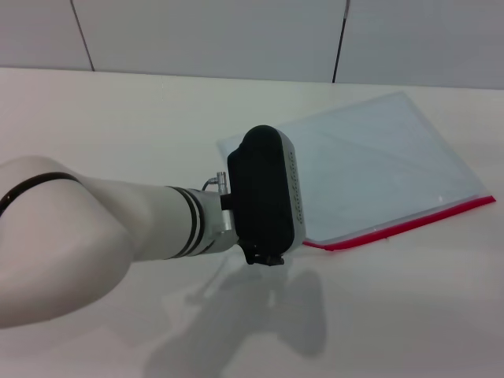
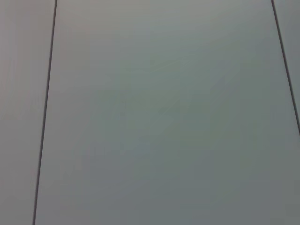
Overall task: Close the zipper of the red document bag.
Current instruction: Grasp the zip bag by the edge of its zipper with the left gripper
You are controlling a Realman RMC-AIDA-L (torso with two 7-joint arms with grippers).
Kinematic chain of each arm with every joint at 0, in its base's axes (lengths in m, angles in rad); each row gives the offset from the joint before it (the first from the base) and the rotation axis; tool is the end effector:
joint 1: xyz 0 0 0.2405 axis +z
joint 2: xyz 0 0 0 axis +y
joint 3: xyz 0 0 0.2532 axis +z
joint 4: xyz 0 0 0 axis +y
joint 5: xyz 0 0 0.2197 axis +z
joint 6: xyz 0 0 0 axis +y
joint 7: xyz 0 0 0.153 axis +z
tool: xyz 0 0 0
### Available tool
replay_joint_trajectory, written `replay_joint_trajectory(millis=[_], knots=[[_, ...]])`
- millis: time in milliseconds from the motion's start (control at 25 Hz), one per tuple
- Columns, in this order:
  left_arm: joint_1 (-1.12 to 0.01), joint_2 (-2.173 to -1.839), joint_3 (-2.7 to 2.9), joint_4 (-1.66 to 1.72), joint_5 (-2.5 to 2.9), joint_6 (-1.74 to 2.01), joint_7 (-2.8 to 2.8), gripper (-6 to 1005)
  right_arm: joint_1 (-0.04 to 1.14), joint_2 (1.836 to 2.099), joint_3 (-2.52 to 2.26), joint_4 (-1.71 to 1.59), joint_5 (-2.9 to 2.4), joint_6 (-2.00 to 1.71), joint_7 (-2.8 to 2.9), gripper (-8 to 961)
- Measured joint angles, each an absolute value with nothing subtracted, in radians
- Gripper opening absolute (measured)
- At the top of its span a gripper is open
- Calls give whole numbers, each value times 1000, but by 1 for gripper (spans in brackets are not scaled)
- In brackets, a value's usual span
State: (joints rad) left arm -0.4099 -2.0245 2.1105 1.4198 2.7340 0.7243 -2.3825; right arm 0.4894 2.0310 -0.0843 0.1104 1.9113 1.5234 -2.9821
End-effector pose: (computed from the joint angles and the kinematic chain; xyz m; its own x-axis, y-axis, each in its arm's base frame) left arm -0.1468 0.3373 -0.1100 0.9519 -0.0939 -0.2916 -0.2355 -0.8332 -0.5004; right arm 0.3198 0.3354 0.0375 0.6604 0.3358 -0.6716 -0.6921 -0.0747 -0.7179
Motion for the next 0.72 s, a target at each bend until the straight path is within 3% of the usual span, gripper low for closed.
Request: replay_joint_trajectory(millis=[720], knots=[[-476, -2027, 2164, 1253, 2688, 555, -2361, 793, 489, 2031, -84, 110, 1911, 1528, -2982, 840]])
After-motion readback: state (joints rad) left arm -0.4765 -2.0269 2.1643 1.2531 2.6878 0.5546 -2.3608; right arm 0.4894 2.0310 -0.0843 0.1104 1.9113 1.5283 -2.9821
